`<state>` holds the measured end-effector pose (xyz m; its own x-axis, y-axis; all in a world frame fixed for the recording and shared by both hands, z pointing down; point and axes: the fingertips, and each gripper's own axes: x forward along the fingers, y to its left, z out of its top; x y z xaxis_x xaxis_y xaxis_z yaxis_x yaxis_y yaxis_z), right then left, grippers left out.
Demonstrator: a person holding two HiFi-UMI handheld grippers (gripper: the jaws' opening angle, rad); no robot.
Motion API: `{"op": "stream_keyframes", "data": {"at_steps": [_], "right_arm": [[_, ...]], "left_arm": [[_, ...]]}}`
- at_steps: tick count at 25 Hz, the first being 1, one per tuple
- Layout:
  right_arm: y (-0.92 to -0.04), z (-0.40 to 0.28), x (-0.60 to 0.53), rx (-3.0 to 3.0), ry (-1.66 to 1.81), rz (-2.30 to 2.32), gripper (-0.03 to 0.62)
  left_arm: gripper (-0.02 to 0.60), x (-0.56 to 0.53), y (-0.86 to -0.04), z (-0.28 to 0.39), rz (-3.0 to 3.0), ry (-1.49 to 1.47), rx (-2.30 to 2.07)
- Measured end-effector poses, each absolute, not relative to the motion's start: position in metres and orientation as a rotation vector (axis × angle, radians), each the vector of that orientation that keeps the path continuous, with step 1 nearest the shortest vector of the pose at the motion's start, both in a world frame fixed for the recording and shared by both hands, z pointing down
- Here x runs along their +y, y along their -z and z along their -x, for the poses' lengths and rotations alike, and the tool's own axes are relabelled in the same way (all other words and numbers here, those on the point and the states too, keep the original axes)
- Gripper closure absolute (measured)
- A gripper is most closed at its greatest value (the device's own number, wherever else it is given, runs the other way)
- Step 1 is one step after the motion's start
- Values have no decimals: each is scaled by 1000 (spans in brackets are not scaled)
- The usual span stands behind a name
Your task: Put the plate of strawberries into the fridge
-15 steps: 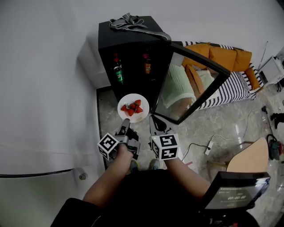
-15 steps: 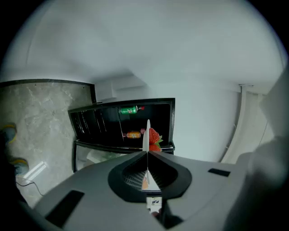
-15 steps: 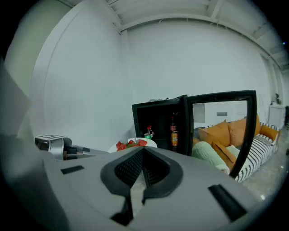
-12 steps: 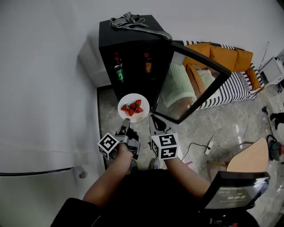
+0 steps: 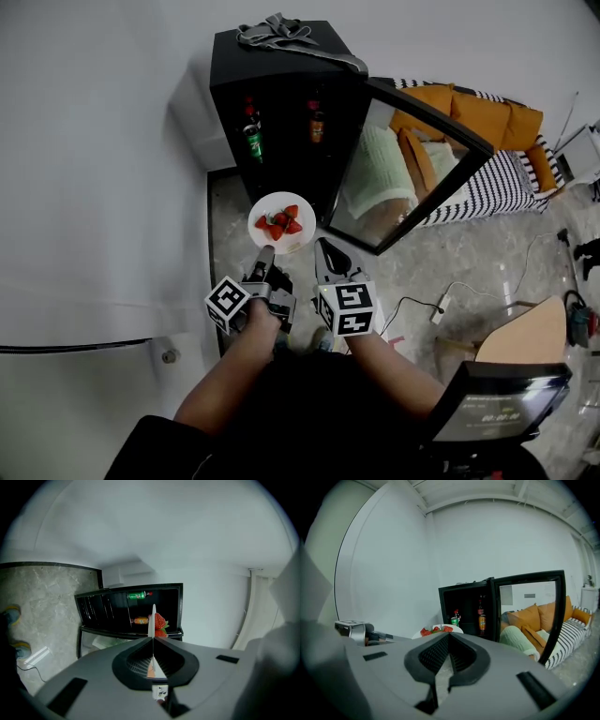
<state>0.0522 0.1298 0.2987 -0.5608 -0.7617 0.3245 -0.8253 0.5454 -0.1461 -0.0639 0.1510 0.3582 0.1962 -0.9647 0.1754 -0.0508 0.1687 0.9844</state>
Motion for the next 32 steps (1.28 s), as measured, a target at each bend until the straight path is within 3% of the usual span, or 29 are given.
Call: {"op": "stream_keyframes", "data": {"at_steps": [17,32], "right_arm": [[-319,-110,145,-2601,-449,-1230,589],[-320,-117,138,-2623,-410,-1207,589]], "left_arm": [[572,172,-365,11,-1173,966,-1246],[571,156,-371,2,-1188,986,-1224]]}}
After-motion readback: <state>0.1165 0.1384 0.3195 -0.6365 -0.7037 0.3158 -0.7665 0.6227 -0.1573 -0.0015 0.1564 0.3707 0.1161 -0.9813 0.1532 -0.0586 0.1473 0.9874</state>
